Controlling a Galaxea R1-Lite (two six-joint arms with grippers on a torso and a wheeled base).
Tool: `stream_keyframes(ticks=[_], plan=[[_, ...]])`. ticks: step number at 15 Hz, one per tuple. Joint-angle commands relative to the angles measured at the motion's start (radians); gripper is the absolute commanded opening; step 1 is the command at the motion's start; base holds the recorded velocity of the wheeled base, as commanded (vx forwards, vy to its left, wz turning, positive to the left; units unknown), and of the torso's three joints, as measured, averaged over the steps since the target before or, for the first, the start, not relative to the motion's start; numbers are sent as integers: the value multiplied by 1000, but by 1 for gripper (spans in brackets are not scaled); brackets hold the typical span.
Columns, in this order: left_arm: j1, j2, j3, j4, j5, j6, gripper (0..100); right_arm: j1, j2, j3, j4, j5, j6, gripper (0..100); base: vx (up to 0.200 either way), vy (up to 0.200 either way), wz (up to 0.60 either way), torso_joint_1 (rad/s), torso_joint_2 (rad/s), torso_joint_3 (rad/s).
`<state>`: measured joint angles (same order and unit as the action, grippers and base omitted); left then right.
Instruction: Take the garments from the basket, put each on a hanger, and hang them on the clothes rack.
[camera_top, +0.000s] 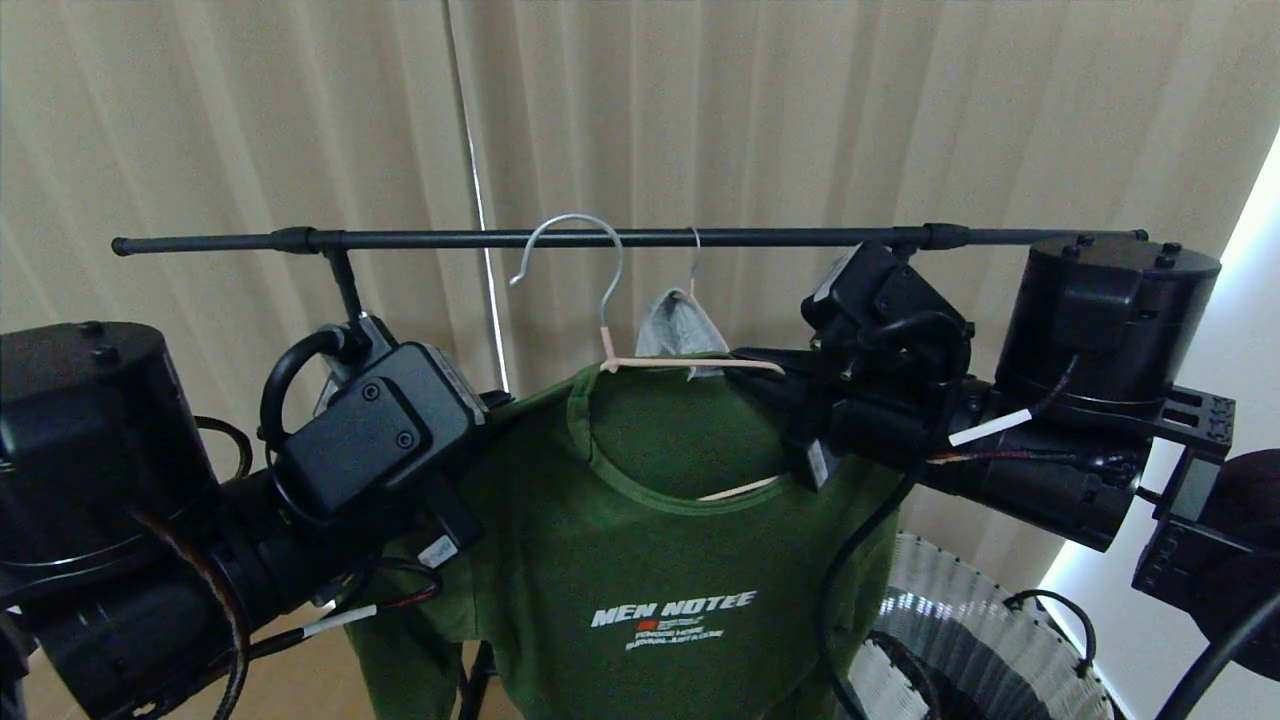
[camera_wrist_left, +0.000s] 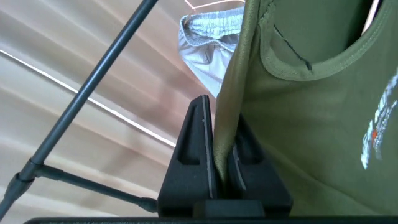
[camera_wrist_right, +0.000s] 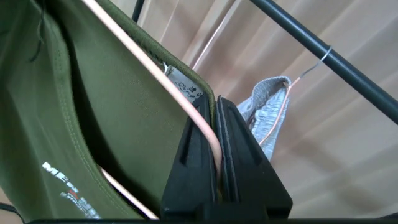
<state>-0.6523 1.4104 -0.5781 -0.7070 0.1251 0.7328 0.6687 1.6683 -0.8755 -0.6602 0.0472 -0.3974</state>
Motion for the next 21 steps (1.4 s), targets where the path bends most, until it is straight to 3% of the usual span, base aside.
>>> stream_keyframes(ticks=[1, 6, 7, 13, 16, 18, 21], plan=[[0, -1, 0, 0, 2, -9, 0, 0, -9, 3, -2, -6, 0, 0, 0, 0, 0, 0, 0, 0], [-1, -2, -2, 0, -2, -62, 0, -1, -18, 1, -9, -9, 2, 0, 0, 0, 0, 0, 0, 0], [-1, -2, -3, 0, -2, -62, 100, -1, -25, 3, -7, -13, 2, 0, 0, 0, 0, 0, 0, 0], [0, -61, 46, -2, -2, -236, 100, -113, -157, 110, -7, -43, 5, 0, 0, 0, 0, 0, 0, 0], [7, -84, 87, 0, -2, -250, 100, -192, -222, 156, -9, -35, 54, 0, 0, 0, 0, 0, 0, 0], [7, -90, 132, 0, -2, -250, 100, -192, -260, 156, -9, -36, 141, 0, 0, 0, 0, 0, 0, 0], [8, -80, 155, -2, -1, -250, 100, -192, -297, 159, -7, -35, 160, 0, 0, 0, 0, 0, 0, 0]])
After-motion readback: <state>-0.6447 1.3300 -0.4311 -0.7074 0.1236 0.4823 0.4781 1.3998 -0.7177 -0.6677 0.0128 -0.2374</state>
